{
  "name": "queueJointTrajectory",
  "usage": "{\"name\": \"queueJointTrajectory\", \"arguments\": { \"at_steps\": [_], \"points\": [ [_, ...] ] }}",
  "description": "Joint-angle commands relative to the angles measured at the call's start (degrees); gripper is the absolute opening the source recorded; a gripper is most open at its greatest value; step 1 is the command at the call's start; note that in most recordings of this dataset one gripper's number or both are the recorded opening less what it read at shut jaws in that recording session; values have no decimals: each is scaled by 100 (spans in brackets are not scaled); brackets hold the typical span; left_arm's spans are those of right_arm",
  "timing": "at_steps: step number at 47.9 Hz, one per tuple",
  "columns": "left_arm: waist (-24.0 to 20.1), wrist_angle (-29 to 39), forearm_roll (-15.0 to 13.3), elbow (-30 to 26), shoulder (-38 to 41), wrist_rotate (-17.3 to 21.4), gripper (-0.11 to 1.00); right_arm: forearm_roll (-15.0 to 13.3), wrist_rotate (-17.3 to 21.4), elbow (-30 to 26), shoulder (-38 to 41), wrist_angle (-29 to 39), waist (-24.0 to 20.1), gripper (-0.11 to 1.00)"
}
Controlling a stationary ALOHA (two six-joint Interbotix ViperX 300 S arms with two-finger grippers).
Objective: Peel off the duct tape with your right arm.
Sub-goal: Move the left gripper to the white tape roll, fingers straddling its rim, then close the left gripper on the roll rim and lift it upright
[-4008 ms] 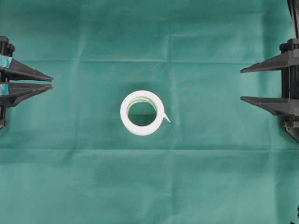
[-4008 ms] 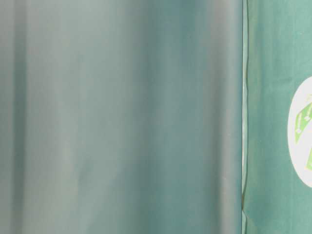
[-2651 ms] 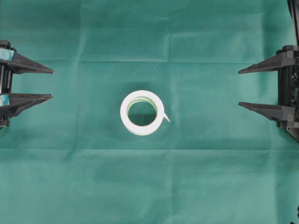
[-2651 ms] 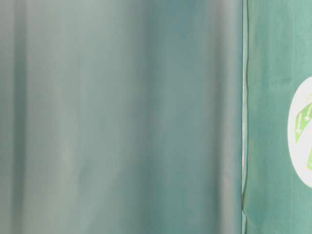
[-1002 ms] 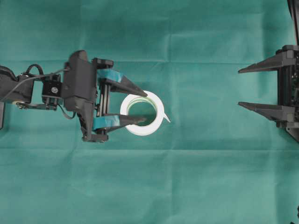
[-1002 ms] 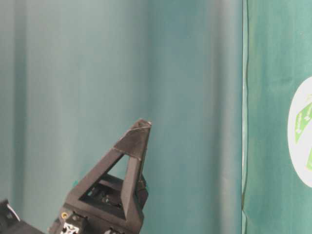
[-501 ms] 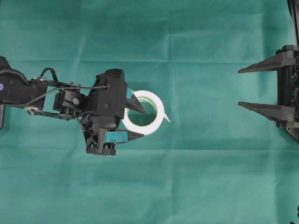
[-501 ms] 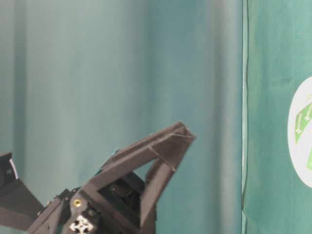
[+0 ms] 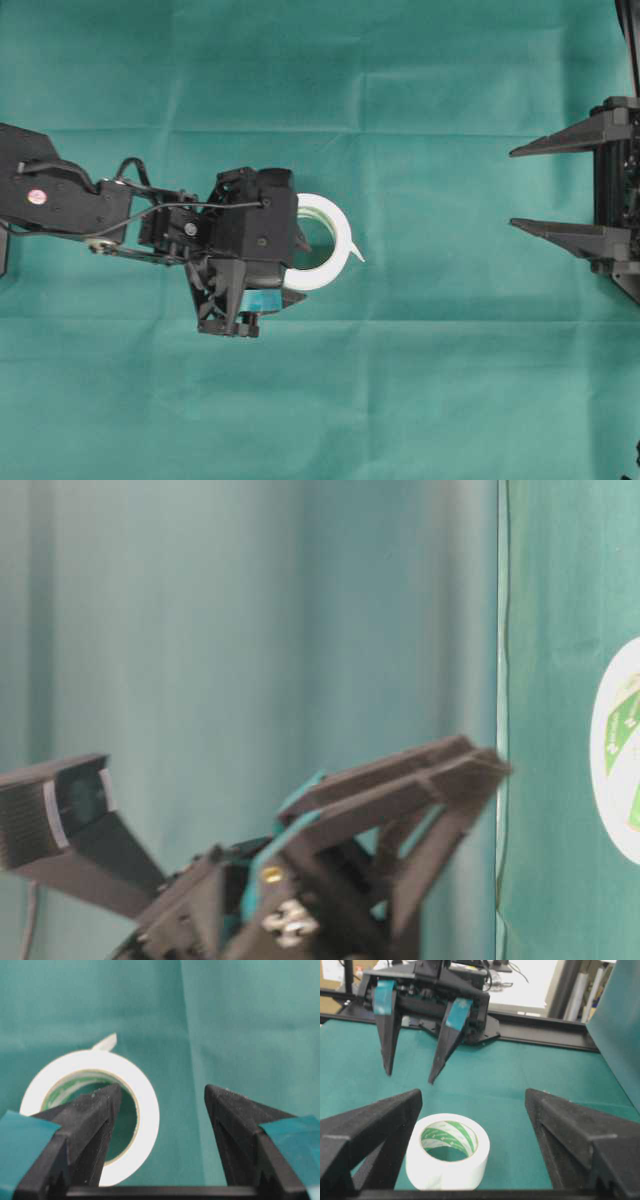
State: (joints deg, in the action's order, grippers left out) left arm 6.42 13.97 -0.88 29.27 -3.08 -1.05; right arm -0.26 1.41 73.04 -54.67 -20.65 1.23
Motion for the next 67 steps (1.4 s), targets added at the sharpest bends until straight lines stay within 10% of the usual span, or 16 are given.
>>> {"name": "queueJointTrajectory", "arguments": {
  "at_steps": [1,67],
  "points": [
    [0,-26,-18,-114,70,9,68,-9,18,-53,44,-62,0,66],
    [-9,-132,-9,-352,1705,44,68,-9,9,-53,62,-70,-53,66]
  ]
}}
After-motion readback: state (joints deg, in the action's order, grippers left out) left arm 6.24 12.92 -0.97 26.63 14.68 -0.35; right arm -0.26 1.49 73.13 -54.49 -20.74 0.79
